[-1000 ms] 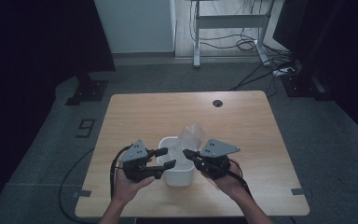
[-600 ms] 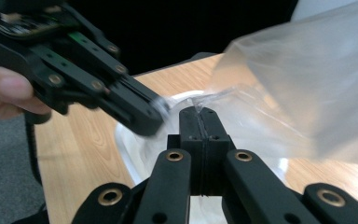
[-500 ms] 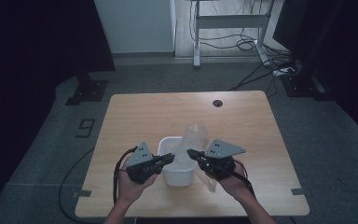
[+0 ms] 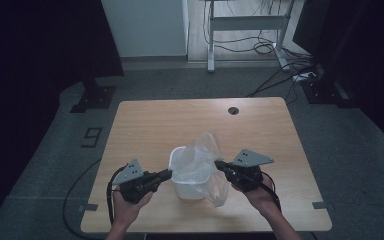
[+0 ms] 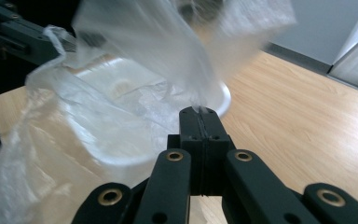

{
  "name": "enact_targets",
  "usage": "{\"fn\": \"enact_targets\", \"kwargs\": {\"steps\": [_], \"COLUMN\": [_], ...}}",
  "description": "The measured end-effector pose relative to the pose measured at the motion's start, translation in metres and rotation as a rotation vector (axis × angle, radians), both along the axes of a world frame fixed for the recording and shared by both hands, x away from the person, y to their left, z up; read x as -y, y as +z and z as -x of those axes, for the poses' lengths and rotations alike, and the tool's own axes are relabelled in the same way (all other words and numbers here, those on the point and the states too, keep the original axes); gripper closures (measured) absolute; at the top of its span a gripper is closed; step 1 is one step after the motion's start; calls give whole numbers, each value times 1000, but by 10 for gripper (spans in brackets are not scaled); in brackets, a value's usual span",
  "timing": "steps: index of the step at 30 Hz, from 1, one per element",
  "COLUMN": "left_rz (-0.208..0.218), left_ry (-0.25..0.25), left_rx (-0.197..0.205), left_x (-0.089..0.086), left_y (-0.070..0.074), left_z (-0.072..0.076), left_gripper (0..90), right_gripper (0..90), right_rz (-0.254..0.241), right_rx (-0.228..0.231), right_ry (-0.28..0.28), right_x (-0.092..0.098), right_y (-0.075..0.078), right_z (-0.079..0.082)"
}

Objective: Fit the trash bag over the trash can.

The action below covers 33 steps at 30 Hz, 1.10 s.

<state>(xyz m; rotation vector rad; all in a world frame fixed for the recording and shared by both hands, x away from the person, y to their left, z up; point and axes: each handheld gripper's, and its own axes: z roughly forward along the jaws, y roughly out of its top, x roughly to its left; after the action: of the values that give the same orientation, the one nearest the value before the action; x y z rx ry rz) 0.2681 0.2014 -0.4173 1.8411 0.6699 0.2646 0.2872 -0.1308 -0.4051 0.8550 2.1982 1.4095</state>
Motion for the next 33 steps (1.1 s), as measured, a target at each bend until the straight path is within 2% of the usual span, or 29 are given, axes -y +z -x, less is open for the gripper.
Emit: {"fn": "enact_targets", "kwargs": {"steps": [6,11,21,28,33], "left_rz": [14,20,29,32,37], "left_ry": [5,6,34,41,47], "left_rx": [-1,30,55,30,23], "left_x": [-4,-5,-16,-25,-28], "left_y": [-5,-7,-9,-21,-23], "left_z": [2,5,10,13,13], "left_gripper": [877,879,889,892,891], "right_gripper": [892,892,892,892,892], "right_rz": [1,-4,-5,-7,-15], "right_rx": [-6,-4,-9,-26,-40], "right_ry": [-24,-37,-49,-47,-59], "right_x": [7,12,18,18,20], "right_y": [-3,-5,-10,-22,-30], "right_z": [0,0,0,4,4]}}
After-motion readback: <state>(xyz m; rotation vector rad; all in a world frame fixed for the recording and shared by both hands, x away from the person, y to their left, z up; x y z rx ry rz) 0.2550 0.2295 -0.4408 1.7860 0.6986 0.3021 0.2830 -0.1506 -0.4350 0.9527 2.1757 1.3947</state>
